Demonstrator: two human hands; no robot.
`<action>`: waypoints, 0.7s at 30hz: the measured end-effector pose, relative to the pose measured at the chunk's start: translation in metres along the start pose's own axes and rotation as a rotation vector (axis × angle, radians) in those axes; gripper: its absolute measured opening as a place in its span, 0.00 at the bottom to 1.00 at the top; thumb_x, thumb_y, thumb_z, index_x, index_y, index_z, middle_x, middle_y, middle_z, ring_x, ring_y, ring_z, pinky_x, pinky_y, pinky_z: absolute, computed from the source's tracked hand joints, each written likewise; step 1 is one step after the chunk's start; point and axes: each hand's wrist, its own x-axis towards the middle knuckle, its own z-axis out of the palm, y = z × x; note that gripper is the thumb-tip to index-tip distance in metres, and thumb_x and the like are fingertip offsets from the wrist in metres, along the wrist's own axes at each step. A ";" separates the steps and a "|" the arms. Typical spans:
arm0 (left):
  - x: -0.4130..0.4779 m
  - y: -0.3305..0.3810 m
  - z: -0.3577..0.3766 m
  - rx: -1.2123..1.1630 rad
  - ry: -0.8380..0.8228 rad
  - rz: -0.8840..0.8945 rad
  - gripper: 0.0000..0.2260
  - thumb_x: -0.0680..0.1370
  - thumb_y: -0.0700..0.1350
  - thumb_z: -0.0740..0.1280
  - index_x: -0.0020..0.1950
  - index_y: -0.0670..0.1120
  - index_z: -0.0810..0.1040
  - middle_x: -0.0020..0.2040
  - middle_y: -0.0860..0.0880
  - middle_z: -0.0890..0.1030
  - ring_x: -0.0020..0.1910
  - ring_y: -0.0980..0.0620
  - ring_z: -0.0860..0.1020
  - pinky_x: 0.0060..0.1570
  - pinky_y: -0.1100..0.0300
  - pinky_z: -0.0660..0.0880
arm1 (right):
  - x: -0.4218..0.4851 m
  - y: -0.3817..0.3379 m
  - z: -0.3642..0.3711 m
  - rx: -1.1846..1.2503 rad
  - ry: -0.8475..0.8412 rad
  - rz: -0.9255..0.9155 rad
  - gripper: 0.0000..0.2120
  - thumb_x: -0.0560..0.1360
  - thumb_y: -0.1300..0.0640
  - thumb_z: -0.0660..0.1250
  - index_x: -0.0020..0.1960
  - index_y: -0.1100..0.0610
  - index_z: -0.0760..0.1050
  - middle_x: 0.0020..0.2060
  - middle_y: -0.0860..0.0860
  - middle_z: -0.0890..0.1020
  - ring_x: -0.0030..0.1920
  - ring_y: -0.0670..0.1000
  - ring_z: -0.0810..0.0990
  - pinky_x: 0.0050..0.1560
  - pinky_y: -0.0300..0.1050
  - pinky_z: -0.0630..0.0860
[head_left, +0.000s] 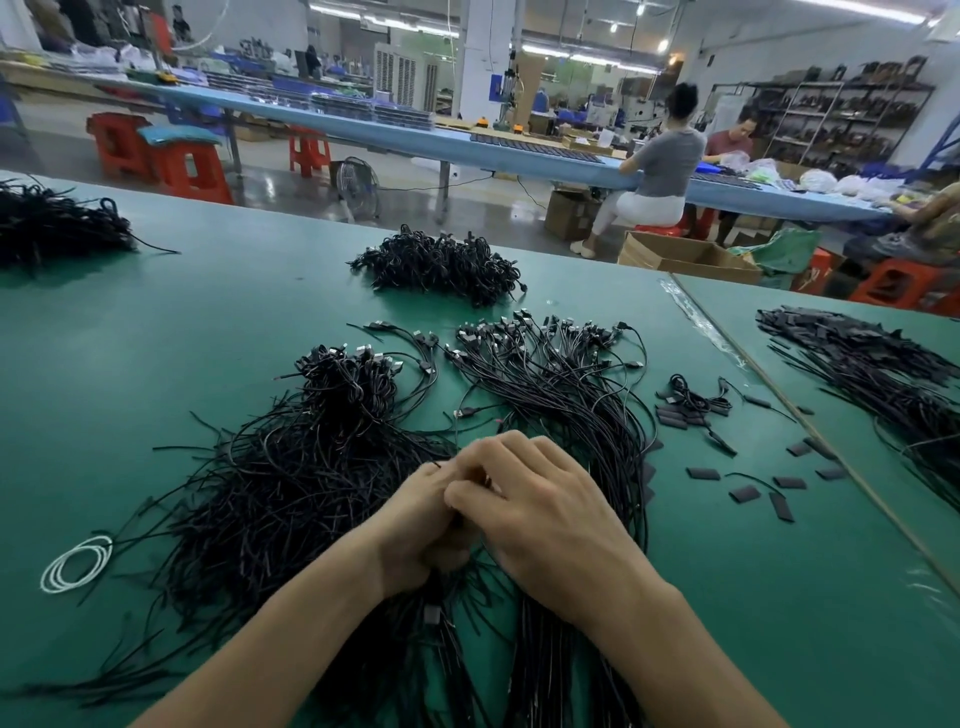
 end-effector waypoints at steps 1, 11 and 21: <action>-0.002 0.000 -0.001 0.001 -0.042 -0.088 0.20 0.83 0.47 0.58 0.31 0.50 0.72 0.25 0.52 0.64 0.21 0.57 0.58 0.20 0.68 0.54 | 0.002 0.001 -0.002 0.028 -0.036 -0.012 0.09 0.69 0.63 0.68 0.47 0.55 0.79 0.50 0.49 0.79 0.51 0.51 0.75 0.51 0.44 0.72; -0.003 0.004 -0.007 -0.125 -0.368 -0.215 0.25 0.65 0.71 0.72 0.28 0.51 0.72 0.26 0.55 0.63 0.21 0.61 0.58 0.18 0.68 0.52 | 0.002 0.009 0.004 0.485 -0.115 0.395 0.05 0.80 0.57 0.63 0.46 0.55 0.75 0.44 0.45 0.75 0.45 0.46 0.74 0.49 0.42 0.73; -0.007 0.004 -0.001 0.295 -0.457 -0.152 0.07 0.68 0.36 0.69 0.41 0.45 0.74 0.32 0.49 0.71 0.25 0.57 0.63 0.18 0.68 0.59 | -0.004 0.018 -0.005 0.481 -0.338 0.394 0.09 0.78 0.49 0.65 0.58 0.45 0.73 0.49 0.40 0.72 0.53 0.43 0.71 0.57 0.43 0.73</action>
